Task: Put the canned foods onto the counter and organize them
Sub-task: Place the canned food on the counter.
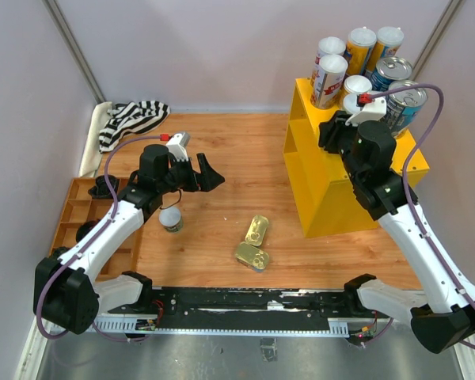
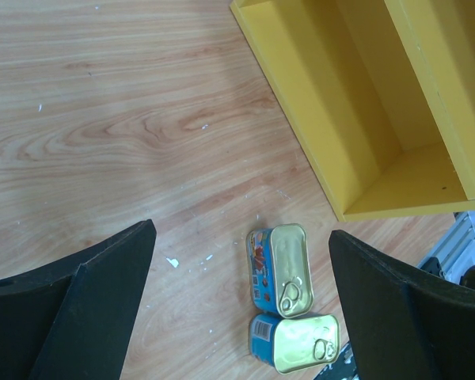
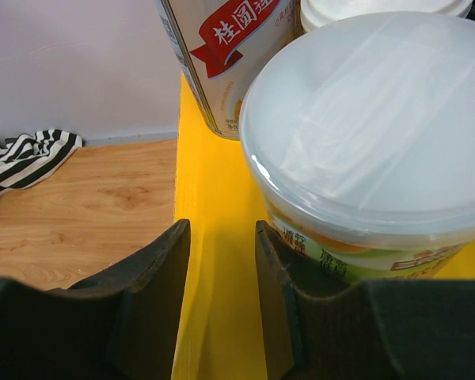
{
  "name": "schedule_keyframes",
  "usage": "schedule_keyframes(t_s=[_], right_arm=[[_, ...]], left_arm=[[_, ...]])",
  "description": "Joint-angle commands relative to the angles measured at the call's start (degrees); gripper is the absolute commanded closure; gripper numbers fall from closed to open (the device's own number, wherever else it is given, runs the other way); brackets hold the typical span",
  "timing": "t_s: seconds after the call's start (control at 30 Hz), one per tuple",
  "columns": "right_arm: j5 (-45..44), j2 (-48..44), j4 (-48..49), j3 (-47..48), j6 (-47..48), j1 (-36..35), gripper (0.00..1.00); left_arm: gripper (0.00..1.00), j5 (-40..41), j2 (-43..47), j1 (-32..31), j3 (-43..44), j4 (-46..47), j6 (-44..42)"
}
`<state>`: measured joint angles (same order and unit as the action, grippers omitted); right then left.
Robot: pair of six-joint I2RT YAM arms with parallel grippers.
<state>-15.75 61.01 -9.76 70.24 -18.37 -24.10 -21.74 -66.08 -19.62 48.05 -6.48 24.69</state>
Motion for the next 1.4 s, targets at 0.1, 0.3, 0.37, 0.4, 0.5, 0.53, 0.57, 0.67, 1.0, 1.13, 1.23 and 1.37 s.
schedule_keyframes(t_s=[0.1,0.3,0.37,0.4,0.5,0.53,0.57,0.67,1.0,1.13,1.23,1.37], right_arm=[[-2.51,-1.1,0.11,0.61,1.47,1.7,0.6],[-2.17,-0.68,-0.22,0.84,1.58,2.36,0.58],[-2.01,-0.5,-0.26,0.85,1.64,2.37,0.58],[-2.01,-0.48,-0.34,0.85,1.66,2.45,0.58],[-1.92,-0.18,-0.58,1.0,1.94,2.6,0.58],[-1.84,-0.16,-0.61,1.04,2.06,2.71,0.58],[-1.77,-0.1,-0.6,1.1,2.05,2.81,0.58],[-1.29,0.13,-0.86,1.26,2.07,3.04,0.57],[10.37,1.16,-0.04,2.54,4.99,3.18,0.21],[14.04,0.12,0.22,3.02,5.86,2.71,0.12],[16.71,-0.9,0.59,3.44,5.79,2.47,0.12],[22.9,-2.02,2.08,3.24,5.19,2.21,0.11]], left_arm=[[0.05,-0.85,0.03,0.2,-0.15,-0.02,-0.21],[0.05,-0.42,0.22,0.27,0.11,-0.84,-0.47],[0.05,-0.41,0.23,0.26,-0.04,-1.01,-0.57],[0.05,-0.42,0.17,0.24,-0.06,-1.06,-0.68],[0.05,-0.37,0.01,0.24,-0.1,-1.58,-1.1],[0.05,-0.37,-0.13,0.24,-0.16,-1.81,-1.3],[0.04,-0.4,-0.35,0.25,-0.11,-2.13,-1.51],[0.04,-1.29,-1.34,0.24,0.1,-3.14,-2.19],[0.0,10.32,-7.43,-13.09,4.74,-12.84,-10.38],[0.0,13.52,-10.57,-19.15,4.15,-11.62,-7.24],[0.0,17.95,-13.63,-24.06,3.88,-10.82,-5.27],[0.0,19.06,-18.15,-29.25,4.11,-9.03,-3.41]])
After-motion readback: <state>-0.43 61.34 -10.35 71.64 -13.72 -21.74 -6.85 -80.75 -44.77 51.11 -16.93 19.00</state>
